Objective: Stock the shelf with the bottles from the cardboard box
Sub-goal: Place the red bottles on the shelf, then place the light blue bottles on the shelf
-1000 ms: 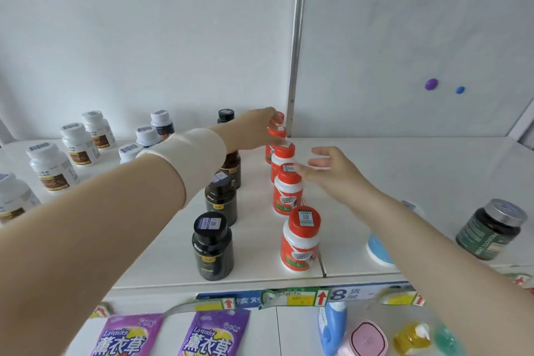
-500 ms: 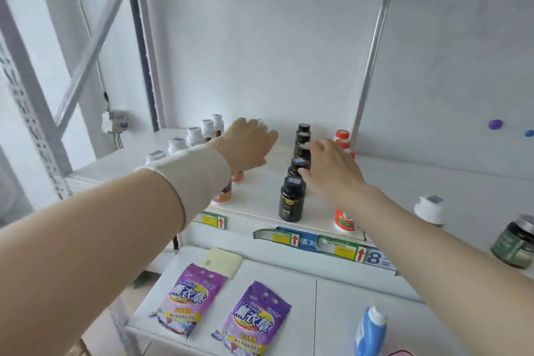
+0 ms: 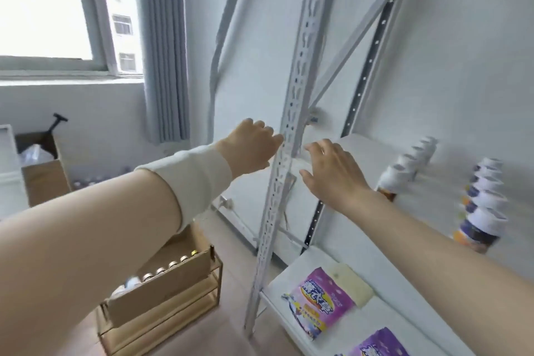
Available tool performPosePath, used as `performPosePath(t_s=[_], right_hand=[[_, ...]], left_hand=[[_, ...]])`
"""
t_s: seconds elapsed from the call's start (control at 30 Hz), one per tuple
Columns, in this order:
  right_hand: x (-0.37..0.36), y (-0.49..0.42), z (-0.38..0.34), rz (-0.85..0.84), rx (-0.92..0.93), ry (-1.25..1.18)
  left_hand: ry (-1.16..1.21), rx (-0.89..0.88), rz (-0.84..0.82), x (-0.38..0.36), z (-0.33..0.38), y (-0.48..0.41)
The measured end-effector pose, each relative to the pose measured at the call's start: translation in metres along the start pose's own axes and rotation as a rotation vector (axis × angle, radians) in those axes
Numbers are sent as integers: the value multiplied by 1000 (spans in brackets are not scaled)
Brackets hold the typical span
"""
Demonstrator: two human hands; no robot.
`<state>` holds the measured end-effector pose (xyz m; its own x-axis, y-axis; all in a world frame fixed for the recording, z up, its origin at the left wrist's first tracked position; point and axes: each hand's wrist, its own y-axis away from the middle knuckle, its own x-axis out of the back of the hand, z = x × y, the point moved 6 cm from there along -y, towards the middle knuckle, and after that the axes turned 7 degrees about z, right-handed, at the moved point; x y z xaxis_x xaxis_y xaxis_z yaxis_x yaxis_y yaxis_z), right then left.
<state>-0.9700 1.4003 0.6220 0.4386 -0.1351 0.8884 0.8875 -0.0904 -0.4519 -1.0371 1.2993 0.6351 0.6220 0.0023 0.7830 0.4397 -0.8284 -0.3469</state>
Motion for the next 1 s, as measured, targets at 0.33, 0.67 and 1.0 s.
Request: performPosePath(t_s=[0.33,0.67,1.0], right_hand=[[-204,-83,-228,-323,293,-92],[-429,-108,-324,-661,479,-180],[-657,-59,-381,-1153,486,-295]], left_hand=[[125,292,-434,-226,-158,191],[384,578,-781,-455,-180,284],[736,778,-1138,-646,-96,346]])
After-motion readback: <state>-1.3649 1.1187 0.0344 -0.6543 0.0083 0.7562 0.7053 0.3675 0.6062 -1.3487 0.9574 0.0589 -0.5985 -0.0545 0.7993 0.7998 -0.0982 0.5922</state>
